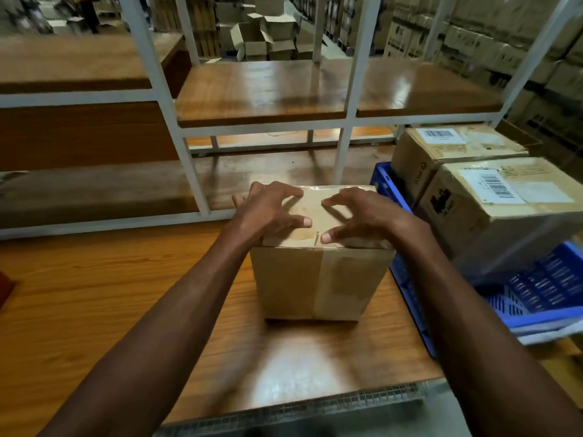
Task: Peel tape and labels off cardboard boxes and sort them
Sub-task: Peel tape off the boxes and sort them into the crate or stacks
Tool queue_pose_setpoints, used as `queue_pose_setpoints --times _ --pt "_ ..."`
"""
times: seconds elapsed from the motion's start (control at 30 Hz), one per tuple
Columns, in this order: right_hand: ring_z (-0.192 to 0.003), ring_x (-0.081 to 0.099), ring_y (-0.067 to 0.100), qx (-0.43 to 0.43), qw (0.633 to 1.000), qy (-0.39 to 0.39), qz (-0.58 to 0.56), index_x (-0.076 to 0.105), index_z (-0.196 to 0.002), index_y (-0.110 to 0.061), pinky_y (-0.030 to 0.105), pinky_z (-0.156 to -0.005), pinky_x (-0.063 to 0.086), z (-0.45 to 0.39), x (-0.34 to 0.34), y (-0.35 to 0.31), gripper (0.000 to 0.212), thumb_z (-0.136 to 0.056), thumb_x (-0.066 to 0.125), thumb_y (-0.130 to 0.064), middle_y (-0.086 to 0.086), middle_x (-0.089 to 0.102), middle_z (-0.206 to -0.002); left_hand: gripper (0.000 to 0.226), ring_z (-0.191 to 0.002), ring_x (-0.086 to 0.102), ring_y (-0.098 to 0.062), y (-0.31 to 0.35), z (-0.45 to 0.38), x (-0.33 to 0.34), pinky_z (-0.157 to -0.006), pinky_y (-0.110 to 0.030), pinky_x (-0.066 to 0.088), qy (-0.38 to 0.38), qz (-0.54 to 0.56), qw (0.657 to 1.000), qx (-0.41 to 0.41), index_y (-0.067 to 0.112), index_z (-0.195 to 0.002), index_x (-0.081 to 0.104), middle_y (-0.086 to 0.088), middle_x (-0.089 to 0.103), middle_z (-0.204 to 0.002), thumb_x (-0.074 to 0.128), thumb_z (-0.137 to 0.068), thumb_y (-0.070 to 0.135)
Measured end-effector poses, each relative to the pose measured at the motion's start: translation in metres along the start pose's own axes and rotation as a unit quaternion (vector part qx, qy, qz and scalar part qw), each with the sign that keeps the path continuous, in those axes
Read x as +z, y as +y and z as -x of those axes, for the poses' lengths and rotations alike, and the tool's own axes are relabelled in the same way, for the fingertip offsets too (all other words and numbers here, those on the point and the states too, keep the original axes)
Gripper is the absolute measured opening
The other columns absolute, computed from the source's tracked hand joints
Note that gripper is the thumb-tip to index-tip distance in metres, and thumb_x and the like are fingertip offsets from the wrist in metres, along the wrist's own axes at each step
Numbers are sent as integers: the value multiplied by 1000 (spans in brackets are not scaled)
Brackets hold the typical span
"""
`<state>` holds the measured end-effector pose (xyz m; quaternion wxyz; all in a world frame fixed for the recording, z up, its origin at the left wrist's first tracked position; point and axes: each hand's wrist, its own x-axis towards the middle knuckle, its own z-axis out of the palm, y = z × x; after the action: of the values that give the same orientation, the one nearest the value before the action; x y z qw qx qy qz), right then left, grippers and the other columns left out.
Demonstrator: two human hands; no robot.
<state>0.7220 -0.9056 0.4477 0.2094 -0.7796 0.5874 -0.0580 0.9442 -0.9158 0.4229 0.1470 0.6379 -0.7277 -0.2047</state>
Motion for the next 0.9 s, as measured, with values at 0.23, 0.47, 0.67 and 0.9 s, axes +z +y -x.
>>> queue_pose_setpoints --times 0.23,0.47,0.67,0.9 --pt "-138 50 24 2 1000 -7 26 54 -147 -33 43 -105 46 -3 -3 -6 83 -73 86 -56 -4 51 -155 53 -143 35 -30 30 24 8 -110 -58 35 17 -124 991 50 46 -137 56 6 45 -155 67 -88 63" --pt "-156 18 25 11 995 86 -56 41 -154 -42 59 -121 21 19 24 19 81 -84 69 -69 -3 22 -171 54 -146 27 -21 10 38 19 -111 -57 31 35 -42 997 56 48 -144 50 13 36 -160 56 -94 65" --pt "-149 29 19 28 956 166 -240 24 -161 -37 46 -112 44 38 44 35 89 -90 74 -52 -7 16 -171 53 -147 25 -18 2 53 30 -112 -54 28 96 22 994 53 46 -142 55 12 37 -159 58 -92 66" --pt "-119 63 19 121 739 126 -651 59 -134 -34 45 -98 53 44 75 73 62 -90 54 -77 -3 66 -136 53 -144 30 -17 -8 54 28 -108 -51 37 127 38 990 51 43 -140 57 10 43 -155 58 -93 66"
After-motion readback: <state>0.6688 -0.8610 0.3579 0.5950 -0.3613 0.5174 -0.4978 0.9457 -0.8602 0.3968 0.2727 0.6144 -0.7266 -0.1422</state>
